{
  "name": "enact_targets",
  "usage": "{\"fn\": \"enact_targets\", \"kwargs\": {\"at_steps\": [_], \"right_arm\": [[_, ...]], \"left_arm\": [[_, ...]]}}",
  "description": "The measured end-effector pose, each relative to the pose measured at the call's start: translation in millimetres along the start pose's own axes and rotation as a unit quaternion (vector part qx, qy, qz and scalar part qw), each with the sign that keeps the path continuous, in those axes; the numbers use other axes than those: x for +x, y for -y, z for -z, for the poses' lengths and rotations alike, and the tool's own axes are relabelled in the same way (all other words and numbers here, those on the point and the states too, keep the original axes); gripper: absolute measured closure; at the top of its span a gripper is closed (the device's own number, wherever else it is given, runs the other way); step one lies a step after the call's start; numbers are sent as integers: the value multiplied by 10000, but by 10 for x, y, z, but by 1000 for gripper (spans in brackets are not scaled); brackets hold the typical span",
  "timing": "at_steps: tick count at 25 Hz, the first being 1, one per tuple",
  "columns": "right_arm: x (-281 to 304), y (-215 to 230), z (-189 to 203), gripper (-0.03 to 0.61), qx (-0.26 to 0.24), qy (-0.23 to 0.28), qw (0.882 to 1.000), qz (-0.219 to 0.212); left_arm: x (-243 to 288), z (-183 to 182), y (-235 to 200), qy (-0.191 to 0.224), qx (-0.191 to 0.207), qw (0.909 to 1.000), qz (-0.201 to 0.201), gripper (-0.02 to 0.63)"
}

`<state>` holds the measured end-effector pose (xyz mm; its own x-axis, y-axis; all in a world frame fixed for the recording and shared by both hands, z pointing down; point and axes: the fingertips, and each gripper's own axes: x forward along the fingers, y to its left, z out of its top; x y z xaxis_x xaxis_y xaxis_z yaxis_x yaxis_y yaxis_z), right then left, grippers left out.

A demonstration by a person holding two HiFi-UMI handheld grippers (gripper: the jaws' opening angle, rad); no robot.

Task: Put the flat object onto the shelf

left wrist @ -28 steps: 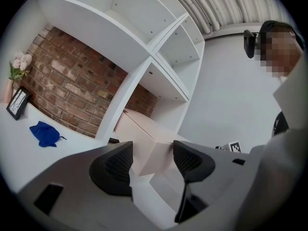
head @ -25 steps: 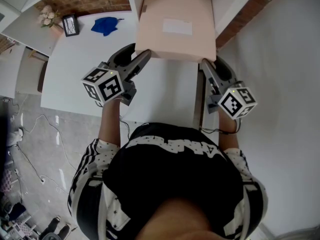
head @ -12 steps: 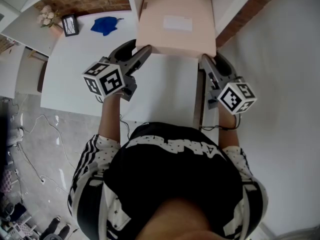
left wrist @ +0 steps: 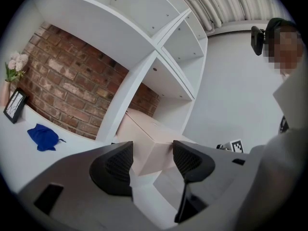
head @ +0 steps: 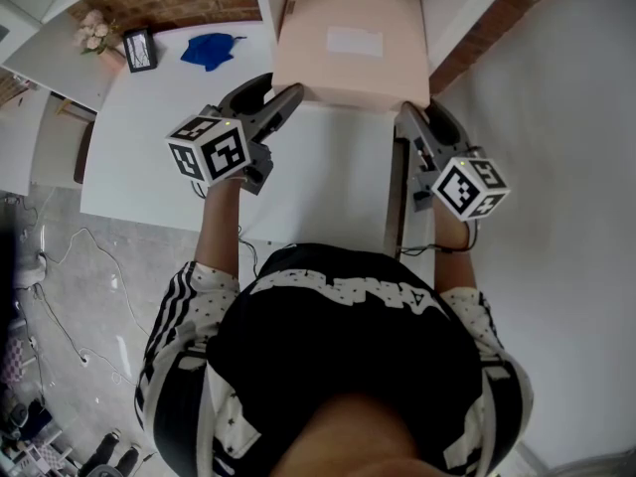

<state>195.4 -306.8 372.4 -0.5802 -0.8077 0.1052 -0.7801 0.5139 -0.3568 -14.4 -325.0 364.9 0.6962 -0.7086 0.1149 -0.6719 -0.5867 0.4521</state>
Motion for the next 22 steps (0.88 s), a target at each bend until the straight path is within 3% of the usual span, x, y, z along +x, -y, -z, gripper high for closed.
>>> {"fn": "enact_targets", "kwargs": {"at_steps": [22], "right_arm": [[132, 80, -39, 357, -41, -23, 9998, 173]], "left_arm": [[130, -56, -96, -93, 95, 9999, -29, 351]]}}
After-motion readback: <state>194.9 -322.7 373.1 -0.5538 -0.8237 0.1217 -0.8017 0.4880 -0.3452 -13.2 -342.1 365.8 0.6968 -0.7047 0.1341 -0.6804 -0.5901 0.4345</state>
